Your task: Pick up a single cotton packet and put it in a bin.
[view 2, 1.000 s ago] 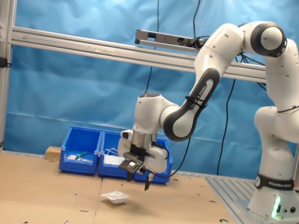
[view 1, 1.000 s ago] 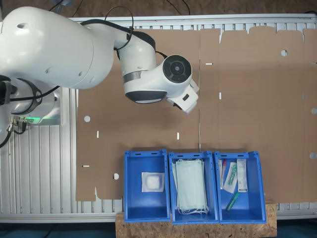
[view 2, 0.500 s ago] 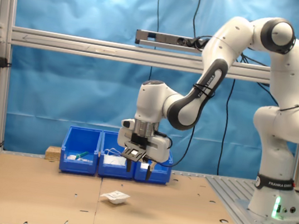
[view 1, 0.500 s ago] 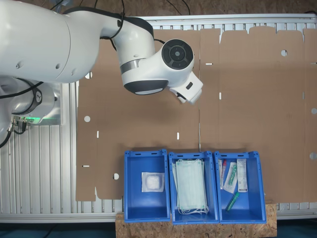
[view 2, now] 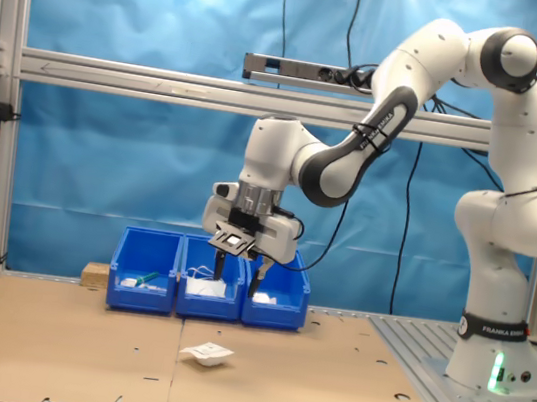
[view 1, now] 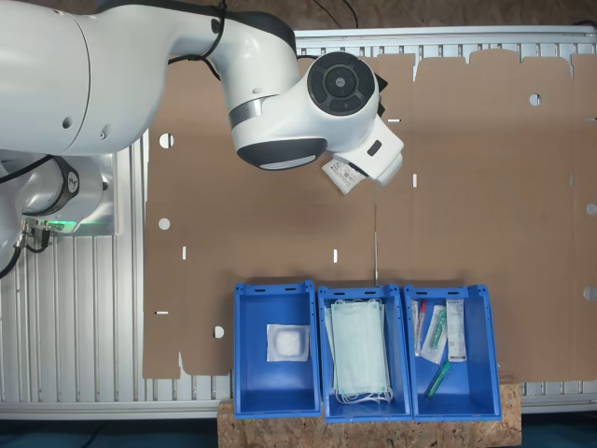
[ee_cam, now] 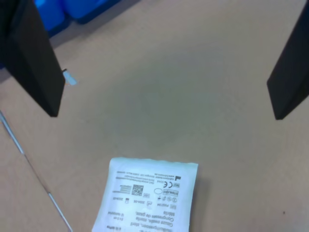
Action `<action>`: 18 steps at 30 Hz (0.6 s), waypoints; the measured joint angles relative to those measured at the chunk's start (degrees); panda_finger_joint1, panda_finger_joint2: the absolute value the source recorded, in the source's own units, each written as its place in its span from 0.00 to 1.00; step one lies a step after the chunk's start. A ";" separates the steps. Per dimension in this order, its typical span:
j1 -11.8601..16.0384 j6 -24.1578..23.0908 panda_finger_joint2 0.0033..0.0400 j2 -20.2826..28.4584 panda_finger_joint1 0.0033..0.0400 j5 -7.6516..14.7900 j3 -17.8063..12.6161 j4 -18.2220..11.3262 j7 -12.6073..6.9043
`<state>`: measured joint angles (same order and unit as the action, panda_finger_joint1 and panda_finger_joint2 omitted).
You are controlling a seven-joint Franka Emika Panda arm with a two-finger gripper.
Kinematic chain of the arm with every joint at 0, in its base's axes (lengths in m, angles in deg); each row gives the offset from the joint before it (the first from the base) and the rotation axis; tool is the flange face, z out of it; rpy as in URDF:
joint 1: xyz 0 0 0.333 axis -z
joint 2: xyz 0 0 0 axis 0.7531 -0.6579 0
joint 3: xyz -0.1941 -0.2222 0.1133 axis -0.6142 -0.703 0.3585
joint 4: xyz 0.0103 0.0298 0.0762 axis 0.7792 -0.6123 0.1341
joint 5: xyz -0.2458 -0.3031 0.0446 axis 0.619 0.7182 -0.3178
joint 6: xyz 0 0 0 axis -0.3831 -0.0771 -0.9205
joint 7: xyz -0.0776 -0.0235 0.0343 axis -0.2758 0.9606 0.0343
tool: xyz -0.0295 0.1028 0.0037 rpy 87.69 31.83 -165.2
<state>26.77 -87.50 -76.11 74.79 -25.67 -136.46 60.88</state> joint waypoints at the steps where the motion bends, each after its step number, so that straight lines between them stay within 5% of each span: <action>1: 0.00 0.06 1.00 0.00 1.00 0.01 0.00 0.27 0.00; 18: -0.05 0.86 1.00 -1.37 1.00 0.04 -0.10 2.96 0.00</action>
<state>26.72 -86.65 -77.48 74.83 -25.77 -133.49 60.88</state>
